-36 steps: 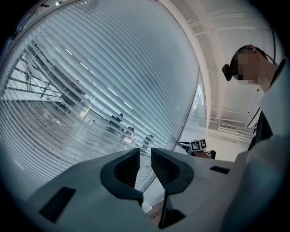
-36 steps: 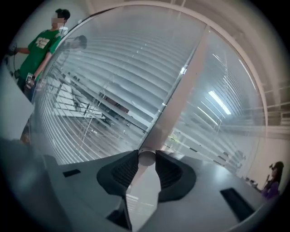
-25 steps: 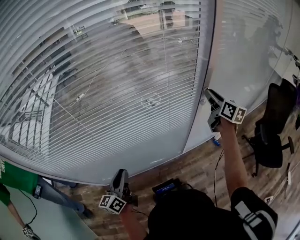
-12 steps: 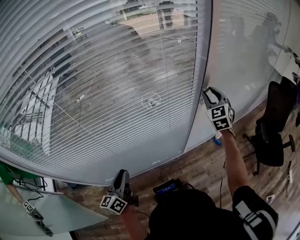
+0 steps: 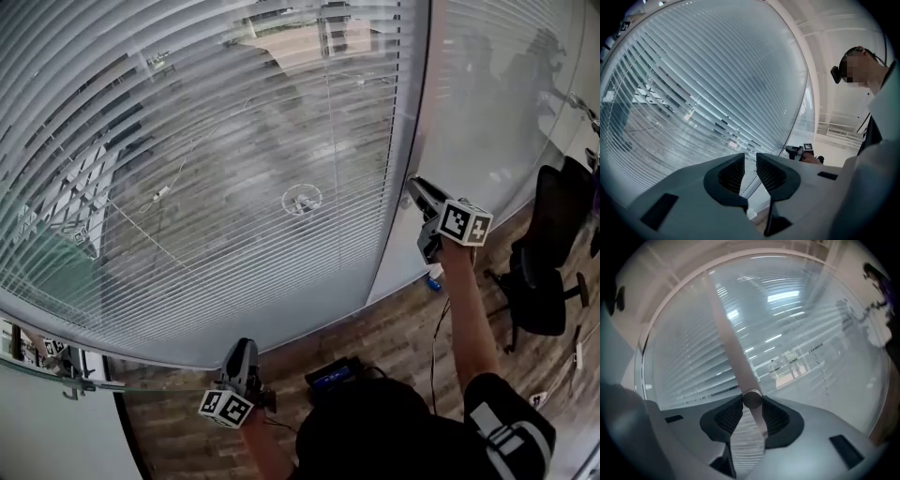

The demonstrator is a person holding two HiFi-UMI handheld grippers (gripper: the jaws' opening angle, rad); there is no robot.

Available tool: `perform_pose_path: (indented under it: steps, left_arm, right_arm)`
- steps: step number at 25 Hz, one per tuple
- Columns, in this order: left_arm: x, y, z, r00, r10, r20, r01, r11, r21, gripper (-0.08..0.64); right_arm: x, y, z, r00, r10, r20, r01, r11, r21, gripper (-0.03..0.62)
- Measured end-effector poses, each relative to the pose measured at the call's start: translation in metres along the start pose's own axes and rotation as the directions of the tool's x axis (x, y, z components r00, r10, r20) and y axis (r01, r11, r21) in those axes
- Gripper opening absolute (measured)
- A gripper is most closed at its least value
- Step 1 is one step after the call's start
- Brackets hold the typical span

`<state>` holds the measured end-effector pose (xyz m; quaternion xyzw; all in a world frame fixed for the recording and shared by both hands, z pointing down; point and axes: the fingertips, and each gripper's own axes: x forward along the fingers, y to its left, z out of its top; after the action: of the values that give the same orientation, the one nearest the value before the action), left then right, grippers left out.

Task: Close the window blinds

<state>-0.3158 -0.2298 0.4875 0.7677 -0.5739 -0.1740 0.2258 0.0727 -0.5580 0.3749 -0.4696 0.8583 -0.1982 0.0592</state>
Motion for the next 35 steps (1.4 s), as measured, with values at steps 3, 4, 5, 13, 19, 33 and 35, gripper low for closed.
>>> perform_pose_path:
  steps: [3, 4, 5, 13, 19, 33, 35]
  left_arm:
    - [0.001, -0.002, 0.001, 1.0, 0.012, -0.008, -0.012, 1.0, 0.001, 0.089]
    - [0.002, -0.002, 0.002, 1.0, 0.014, -0.009, -0.013, 1.0, 0.002, 0.089]
    - [0.003, -0.002, 0.002, 1.0, 0.013, -0.01, -0.013, 1.0, 0.004, 0.089]
    - [0.006, -0.006, -0.001, 1.0, 0.007, -0.023, -0.006, 1.0, 0.005, 0.089]
    - [0.006, -0.006, 0.002, 1.0, 0.009, -0.023, -0.009, 1.0, 0.002, 0.089]
    - [0.006, -0.002, -0.002, 1.0, 0.009, -0.029, -0.009, 1.0, 0.0, 0.089]
    - [0.007, -0.004, -0.002, 0.999, 0.012, -0.035, -0.012, 1.0, 0.0, 0.089]
  right_arm:
    - [-0.003, 0.002, -0.003, 0.985, -0.167, -0.035, 0.132, 0.873, -0.469, 0.141]
    - [-0.004, 0.005, -0.002, 0.977, -0.21, -0.024, 0.157, 0.797, -0.583, 0.144]
    - [-0.003, 0.007, -0.002, 0.973, -0.23, -0.018, 0.164, 0.741, -0.652, 0.144]
    - [-0.001, 0.01, 0.001, 0.974, -0.224, -0.022, 0.152, 0.727, -0.67, 0.127]
    - [-0.003, -0.001, 0.004, 1.0, 0.013, 0.012, -0.015, 0.992, 0.127, 0.126]
    - [-0.001, 0.014, 0.001, 0.966, -0.26, 0.0, 0.175, 0.652, -0.738, 0.159]
    - [-0.002, 0.015, 0.003, 0.964, -0.266, 0.01, 0.183, 0.636, -0.749, 0.131]
